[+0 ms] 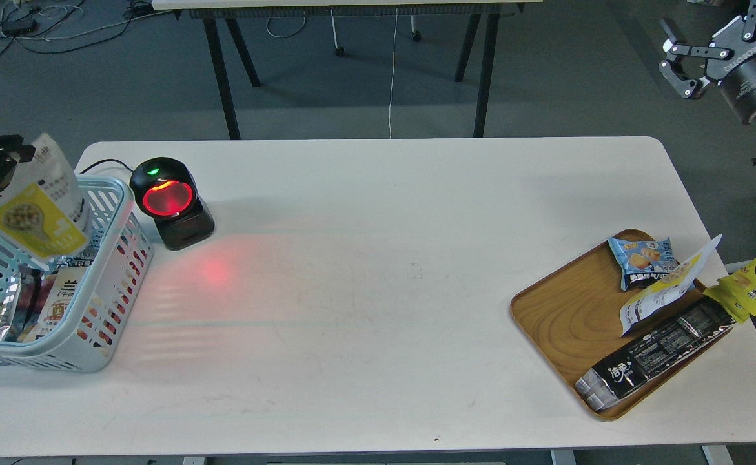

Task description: Scan snack and place in basket

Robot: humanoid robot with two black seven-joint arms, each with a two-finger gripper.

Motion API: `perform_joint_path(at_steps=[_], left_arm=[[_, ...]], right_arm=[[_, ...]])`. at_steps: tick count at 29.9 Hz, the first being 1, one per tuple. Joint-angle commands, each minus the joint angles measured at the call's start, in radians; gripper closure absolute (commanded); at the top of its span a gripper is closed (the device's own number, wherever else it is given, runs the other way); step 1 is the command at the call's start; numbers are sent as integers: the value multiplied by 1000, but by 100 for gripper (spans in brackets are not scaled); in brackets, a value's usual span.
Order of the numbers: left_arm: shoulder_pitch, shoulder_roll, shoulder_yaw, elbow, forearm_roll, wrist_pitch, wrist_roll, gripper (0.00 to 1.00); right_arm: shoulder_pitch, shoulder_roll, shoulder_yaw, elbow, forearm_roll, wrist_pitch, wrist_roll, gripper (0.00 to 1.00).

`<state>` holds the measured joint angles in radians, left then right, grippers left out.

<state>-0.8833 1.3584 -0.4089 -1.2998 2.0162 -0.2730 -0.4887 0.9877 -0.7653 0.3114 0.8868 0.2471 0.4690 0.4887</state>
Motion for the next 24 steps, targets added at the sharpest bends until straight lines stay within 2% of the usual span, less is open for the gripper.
perform_joint_path(at_steps=[1,2,5,8,17,20,24], left_arm=[[-3,-15,-13,-1,-78,9,0,18],[-5,-19,-17,0,-143,9,0,7],[-13,-45,-36,19,-425,-2,0,1],[-31,-87,-48,56,-655,-6,0,1],[-60,-327,-53,187,-1232,-41,0,1],[-66,-421,-86,243,-1407,-71,0,1],[-66,-571,-175,382,-1669,-132,0,1]], right_arm=[[-1,0,0,1,0,0,0,1],[-1,0,0,1,0,0,0,1],[12,-3,0,-2,-2,-1,0,1],[28,-3,6,-11,-2,-6,0,1],[29,14,165,-48,6,-55,0,2],[23,37,245,-52,8,-64,-50,2],[22,96,276,-121,9,-69,-85,2]])
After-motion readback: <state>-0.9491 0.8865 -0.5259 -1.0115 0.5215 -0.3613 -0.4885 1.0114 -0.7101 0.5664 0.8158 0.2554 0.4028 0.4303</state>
